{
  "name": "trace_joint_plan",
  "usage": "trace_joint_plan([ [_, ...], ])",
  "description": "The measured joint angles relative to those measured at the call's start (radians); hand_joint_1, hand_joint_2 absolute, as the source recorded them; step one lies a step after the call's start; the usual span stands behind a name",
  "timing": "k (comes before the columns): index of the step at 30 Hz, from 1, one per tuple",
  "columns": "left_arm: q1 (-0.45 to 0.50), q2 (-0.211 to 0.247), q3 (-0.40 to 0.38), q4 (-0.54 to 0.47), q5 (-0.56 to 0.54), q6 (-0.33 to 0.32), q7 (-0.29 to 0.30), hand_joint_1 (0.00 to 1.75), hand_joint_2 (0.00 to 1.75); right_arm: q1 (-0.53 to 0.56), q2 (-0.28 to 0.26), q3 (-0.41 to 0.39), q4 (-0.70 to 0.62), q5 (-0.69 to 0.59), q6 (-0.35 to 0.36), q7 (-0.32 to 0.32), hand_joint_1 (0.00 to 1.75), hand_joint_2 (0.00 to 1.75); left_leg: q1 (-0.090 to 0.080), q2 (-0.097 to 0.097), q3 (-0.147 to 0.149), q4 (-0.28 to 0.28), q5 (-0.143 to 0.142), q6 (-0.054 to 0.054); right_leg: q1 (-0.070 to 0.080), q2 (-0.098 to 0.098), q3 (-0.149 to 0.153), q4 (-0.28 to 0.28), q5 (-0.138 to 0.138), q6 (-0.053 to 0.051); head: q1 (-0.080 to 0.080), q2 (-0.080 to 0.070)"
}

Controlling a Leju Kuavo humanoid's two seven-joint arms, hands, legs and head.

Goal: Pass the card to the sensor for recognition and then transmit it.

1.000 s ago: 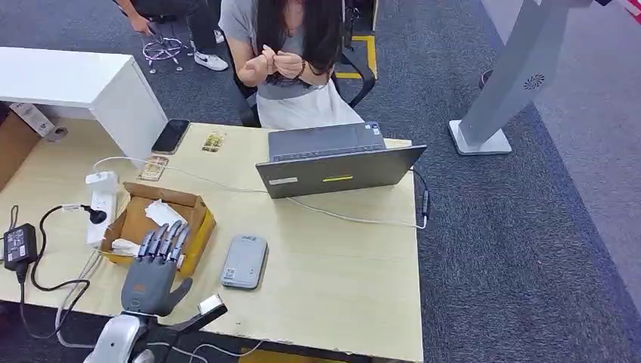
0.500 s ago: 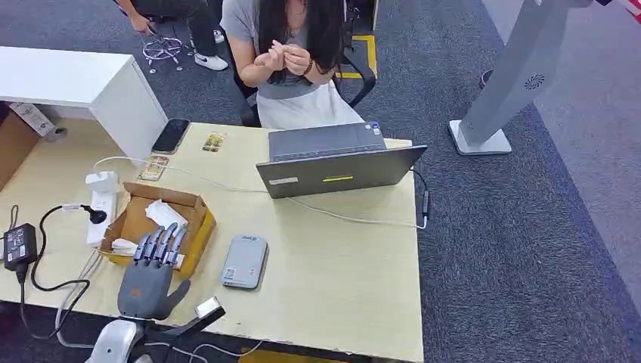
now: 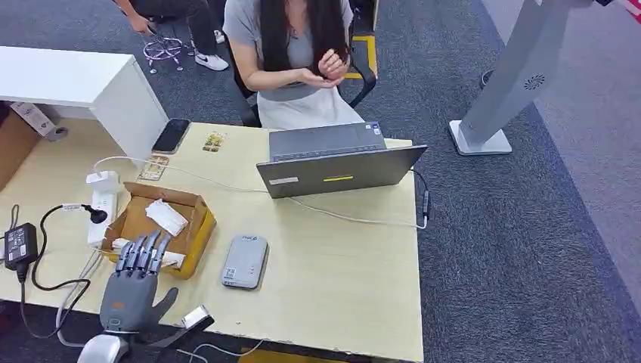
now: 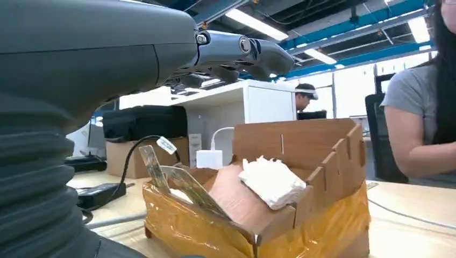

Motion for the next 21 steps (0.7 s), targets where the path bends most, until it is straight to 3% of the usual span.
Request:
trace_joint_plan([
  [9, 0.004, 0.0, 0.009, -0.005, 0.004, 0.0, 0.0, 0.0, 1.75, 0.0, 0.0, 0.0, 0.0, 0.003, 0.001, 0.0, 0.0, 1.75, 0.0, 0.0, 0.0, 0.0, 0.0, 0.0, 0.0, 0.0, 0.0, 0.0, 0.0, 0.0, 0.0, 0.0],
  [21, -0.008, 0.002, 0.097, -0.001, 0.057, 0.012, -0.03, 0.0, 1.75, 0.0, 0.0, -0.002, 0.0, 0.018, 0.0, 0.0, 0.0, 1.75, 0.0, 0.0, 0.0, 0.0, 0.0, 0.0, 0.0, 0.0, 0.0, 0.0, 0.0, 0.0, 0.0, 0.0],
])
